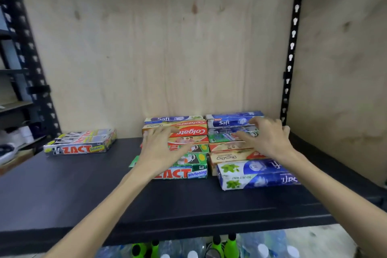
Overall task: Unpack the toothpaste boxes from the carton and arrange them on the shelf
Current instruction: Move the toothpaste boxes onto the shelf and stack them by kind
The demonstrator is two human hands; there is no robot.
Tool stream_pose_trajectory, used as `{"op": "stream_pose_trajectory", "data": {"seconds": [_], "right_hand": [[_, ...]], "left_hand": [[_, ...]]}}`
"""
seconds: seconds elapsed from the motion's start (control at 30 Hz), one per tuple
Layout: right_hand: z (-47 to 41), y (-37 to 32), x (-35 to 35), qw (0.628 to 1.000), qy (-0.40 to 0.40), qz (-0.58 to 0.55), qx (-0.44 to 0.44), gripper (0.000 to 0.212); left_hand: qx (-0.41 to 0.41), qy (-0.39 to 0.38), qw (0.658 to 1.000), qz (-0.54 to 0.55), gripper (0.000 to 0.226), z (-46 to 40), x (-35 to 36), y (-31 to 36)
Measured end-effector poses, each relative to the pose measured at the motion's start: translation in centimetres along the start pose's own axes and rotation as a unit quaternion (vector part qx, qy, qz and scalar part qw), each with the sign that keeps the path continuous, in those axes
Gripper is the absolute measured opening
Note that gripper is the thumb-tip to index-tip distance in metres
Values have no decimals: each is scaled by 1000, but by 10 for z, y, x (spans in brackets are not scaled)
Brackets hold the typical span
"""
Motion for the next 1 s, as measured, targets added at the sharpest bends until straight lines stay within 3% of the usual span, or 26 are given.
{"op": "stream_pose_trajectory", "data": {"seconds": [0.23,0.4,0.53,0.73,0.83,1.0], "right_hand": [[-70,20,16,998,-32,35,29,72],[-103,26,36,997,-65,-42,30,68],[-113,33,43,997,-41,-55,27,41],[-105,44,26,984,10,-174,43,61],[-95,46,10,977,54,-201,44,60],[-55,36,-6,974,37,-222,34,63]], "left_hand": [[62,-39,997,-36,53,-96,61,33],[73,-74,989,-102,56,-145,103,37],[59,-16,993,-103,48,-156,111,38],[26,54,998,-6,52,-159,95,41],[40,89,995,17,51,-152,76,52],[34,94,994,51,48,-114,43,47]]}}
Point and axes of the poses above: each hand's wrist, its own z-axis away from the middle knuckle, its own x-axis out of the palm, y = z × x, the point moved 5 cm from there along -z, towards the middle knuckle, and after that the axes turned 8 degrees about x, right-handed, at the moved point
